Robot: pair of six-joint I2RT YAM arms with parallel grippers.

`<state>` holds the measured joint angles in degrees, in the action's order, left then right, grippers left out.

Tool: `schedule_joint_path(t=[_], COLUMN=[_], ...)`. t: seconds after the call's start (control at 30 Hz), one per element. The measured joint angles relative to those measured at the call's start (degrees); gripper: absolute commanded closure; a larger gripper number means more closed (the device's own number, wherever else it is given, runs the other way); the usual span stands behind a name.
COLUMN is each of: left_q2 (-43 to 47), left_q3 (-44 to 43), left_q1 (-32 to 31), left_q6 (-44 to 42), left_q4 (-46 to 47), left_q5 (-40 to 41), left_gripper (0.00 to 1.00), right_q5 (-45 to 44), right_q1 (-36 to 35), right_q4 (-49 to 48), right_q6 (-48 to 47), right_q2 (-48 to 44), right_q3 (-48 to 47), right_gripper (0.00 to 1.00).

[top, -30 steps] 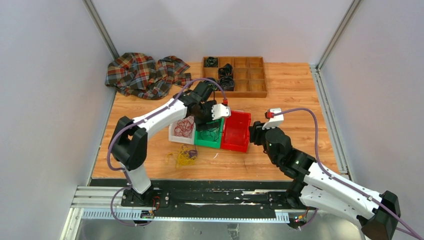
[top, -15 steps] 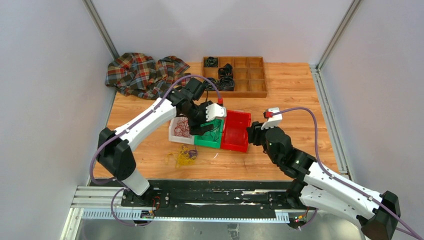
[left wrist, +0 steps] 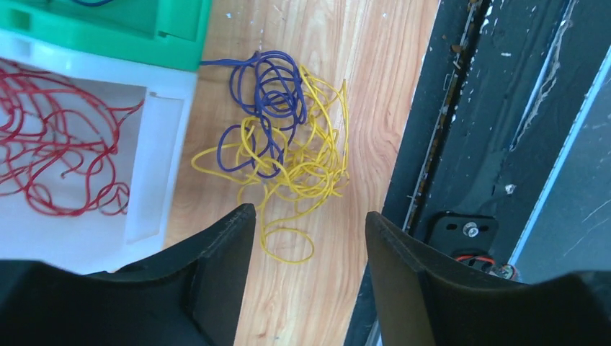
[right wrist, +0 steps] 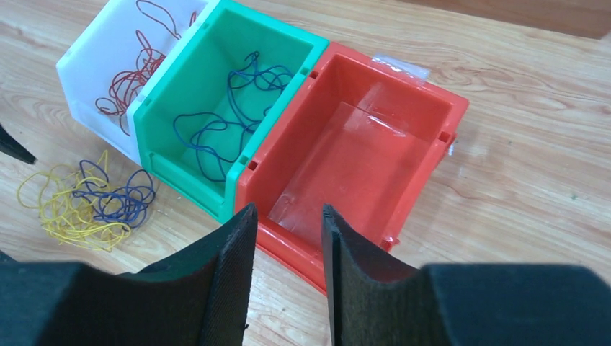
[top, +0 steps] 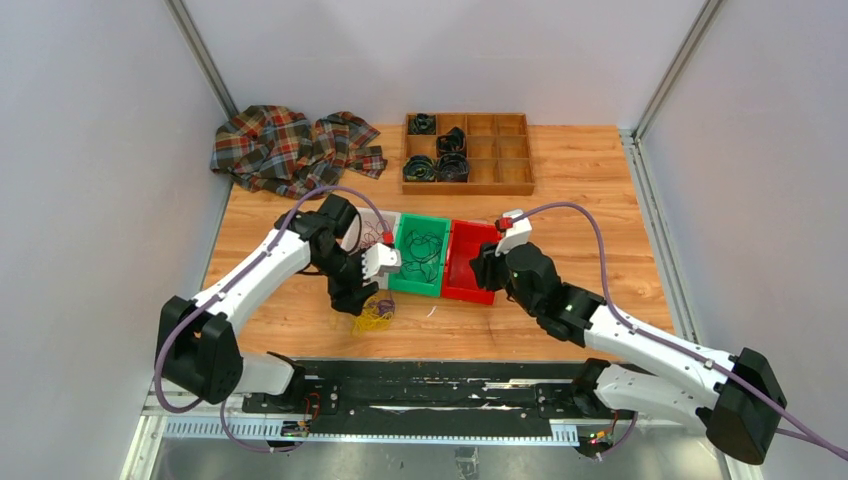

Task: Untangle the cables

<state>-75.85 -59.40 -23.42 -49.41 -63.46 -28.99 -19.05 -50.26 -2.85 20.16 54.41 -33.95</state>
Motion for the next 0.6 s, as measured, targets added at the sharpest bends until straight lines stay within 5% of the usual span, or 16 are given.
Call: schedule_joint_path(t=[0.4, 0.6], left_q2=[-10.6, -12.7], left_q3=[-0.7, -0.7], left_q1=[0.0, 0.0], left_q6=[-9.0, -12.7], left_q4=[5.7, 6.2], left_q5=[-0.6, -0.8], left_gripper=[0.44, 0.67], right_q5=[3.5, 4.1], right_q1=[-1.0, -1.0], right_q4=[-1.2, -1.2], right_q6=[0.9, 1.0], right_q2=[1.5, 1.5], right_q3=[-0.4, -0.4], right_gripper=[0.74, 0.77])
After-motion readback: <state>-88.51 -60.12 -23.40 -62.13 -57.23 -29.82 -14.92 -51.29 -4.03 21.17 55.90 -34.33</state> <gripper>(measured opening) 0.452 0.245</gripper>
